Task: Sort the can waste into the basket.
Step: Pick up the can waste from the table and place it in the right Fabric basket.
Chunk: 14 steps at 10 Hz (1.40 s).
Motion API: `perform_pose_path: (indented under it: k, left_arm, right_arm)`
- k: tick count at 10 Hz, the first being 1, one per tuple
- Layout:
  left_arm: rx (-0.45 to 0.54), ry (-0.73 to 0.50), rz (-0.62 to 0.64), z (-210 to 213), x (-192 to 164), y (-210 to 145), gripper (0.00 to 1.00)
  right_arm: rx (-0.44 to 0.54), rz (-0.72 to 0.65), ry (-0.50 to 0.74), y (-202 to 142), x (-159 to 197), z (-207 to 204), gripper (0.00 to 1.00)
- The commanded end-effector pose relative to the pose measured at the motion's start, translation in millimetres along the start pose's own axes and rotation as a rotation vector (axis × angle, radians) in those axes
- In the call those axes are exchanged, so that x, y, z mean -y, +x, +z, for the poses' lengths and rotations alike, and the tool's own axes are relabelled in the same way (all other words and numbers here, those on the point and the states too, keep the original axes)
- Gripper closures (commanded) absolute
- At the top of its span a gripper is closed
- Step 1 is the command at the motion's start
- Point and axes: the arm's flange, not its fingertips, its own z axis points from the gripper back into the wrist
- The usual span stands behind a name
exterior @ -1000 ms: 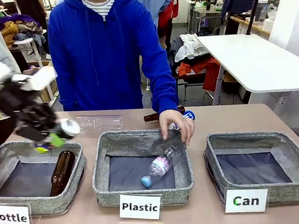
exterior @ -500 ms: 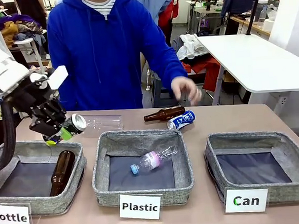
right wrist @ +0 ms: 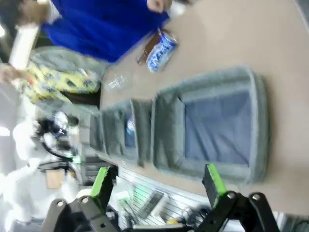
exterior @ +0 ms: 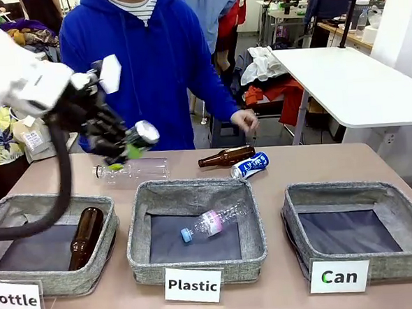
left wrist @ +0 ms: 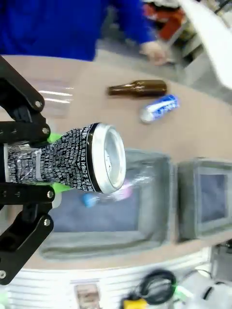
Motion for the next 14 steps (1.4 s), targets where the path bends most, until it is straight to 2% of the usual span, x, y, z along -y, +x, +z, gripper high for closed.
perform_pose_path:
  k: [1,2,3,4,5,6,7,8,9,10,11,12,13,14]
  left_arm:
    - [0.033,-0.045,-0.071,-61.1,-6.2,54.9,0.67]
    - [0.014,-0.171,-0.097,-95.1,4.5,91.0,0.67]
    - [0.017,-0.175,-0.137,-133.3,20.6,128.5,0.67]
    - [0.001,-0.266,-0.158,-164.9,44.8,156.9,0.67]
    - [-0.026,-0.299,-0.207,-192.7,76.7,183.8,0.67]
    - [-0.021,-0.307,-0.266,-213.9,112.0,204.4,0.67]
    - [-0.002,-0.263,-0.368,-231.0,149.1,214.5,0.67]
    - [-0.01,-0.244,-0.443,-243.2,170.3,218.5,0.67]
    - [-0.034,-0.213,-0.442,-250.3,178.0,221.2,0.67]
    - [-0.311,-0.305,-0.408,-244.1,175.5,203.9,0.67]
    - [0.002,-0.281,-0.44,-244.7,188.3,223.5,0.67]
    - [0.002,-0.281,-0.44,-244.7,188.3,223.5,0.67]
    - [-0.106,-0.28,-0.455,-251.1,189.7,206.6,0.67]
    - [-0.014,-0.257,-0.254,-249.0,157.2,197.9,0.67]
  right_arm:
    - [-0.011,0.12,-0.075,-32.7,-4.8,50.2,0.0]
    - [0.039,0.159,-0.12,-48.0,1.0,70.3,0.0]
    - [0.096,0.195,-0.182,-65.1,19.6,90.3,0.0]
    - [0.131,0.204,-0.213,-76.8,41.2,101.5,0.0]
    - [0.184,0.15,-0.188,-79.8,59.4,104.0,0.0]
    - [0.078,0.163,-0.176,-69.9,16.1,100.4,0.0]
    - [0.078,0.163,-0.176,-69.9,16.1,100.4,0.0]
    - [0.078,0.163,-0.176,-69.9,16.1,100.4,0.0]
    - [0.078,0.163,-0.176,-69.9,16.1,100.4,0.0]
    - [0.078,0.163,-0.176,-69.9,16.1,100.4,0.0]
    - [0.078,0.163,-0.176,-69.9,16.1,100.4,0.0]
    - [0.078,0.163,-0.176,-69.9,16.1,100.4,0.0]
    - [0.078,0.163,-0.176,-69.9,16.1,100.4,0.0]
    - [0.078,0.163,-0.176,-69.9,16.1,100.4,0.0]
